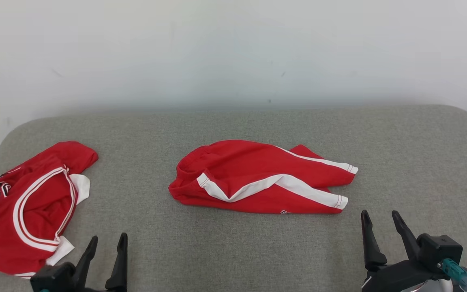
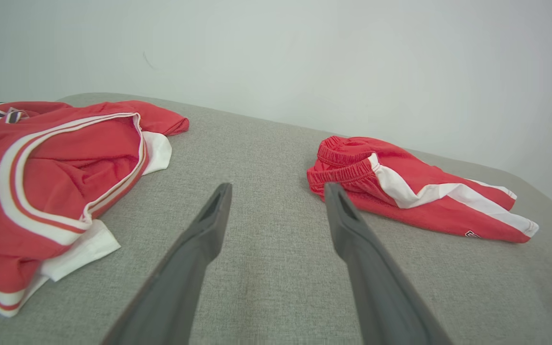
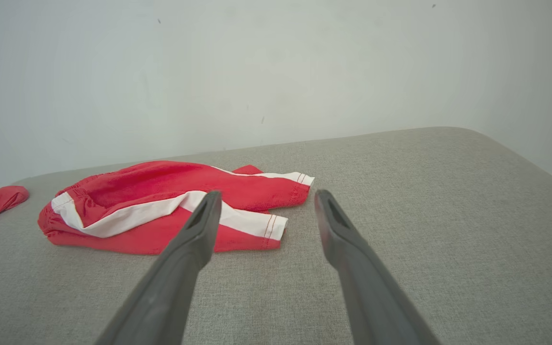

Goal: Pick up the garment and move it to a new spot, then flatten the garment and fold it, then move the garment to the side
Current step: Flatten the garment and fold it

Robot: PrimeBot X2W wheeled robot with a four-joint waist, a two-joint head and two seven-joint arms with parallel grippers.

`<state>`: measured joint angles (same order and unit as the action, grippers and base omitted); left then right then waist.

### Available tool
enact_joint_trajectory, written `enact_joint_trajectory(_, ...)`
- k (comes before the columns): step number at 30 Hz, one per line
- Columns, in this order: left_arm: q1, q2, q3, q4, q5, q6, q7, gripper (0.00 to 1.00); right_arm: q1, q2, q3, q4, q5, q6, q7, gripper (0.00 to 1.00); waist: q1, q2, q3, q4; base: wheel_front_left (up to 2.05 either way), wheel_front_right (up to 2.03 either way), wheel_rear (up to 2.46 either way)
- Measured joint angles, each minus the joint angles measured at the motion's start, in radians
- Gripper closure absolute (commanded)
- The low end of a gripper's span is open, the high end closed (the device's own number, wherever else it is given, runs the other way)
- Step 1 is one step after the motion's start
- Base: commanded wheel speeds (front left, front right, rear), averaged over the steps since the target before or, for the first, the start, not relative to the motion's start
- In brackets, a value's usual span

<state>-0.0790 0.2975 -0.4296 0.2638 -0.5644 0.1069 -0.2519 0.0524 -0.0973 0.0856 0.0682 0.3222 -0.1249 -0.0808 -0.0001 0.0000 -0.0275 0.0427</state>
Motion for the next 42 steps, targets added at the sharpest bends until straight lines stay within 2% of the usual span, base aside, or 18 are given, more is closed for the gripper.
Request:
enact_joint_trajectory(4,0.02,0.025,0.001,-0.039,0.01,0.007,0.008,0.0,0.0,0.003,-0.008,-0.003,-0.002,0.0,0.0,0.0,0.0,0.0,-0.002,0.003,0.0,0.0,0.0)
enact_joint_trajectory(17,0.065,0.038,0.031,-0.154,0.04,0.016,0.071,0.0,0.03,0.022,-0.067,-0.004,-0.012,-0.003,0.003,0.0,0.0001,0.0,0.004,0.0,0.0,0.0,0.0)
enact_joint_trajectory(32,0.076,0.03,0.058,-0.235,0.054,0.017,0.131,0.0,0.028,0.027,-0.038,-0.011,-0.025,-0.001,0.049,0.0,0.0001,0.0,0.016,-0.011,0.0,0.0,0.0)
enact_joint_trajectory(37,0.073,0.016,0.059,-0.255,0.048,0.017,0.159,0.0,0.011,0.007,-0.008,-0.011,-0.025,0.031,0.099,0.0,0.0001,0.0,0.038,-0.015,0.0,0.0,0.0)
enact_joint_trajectory(42,0.031,0.022,0.042,-0.248,0.061,0.017,0.208,0.0,-0.039,-0.044,0.027,-0.008,-0.025,0.093,0.162,0.0,0.0001,0.0,0.068,-0.02,0.0,0.0,0.0)
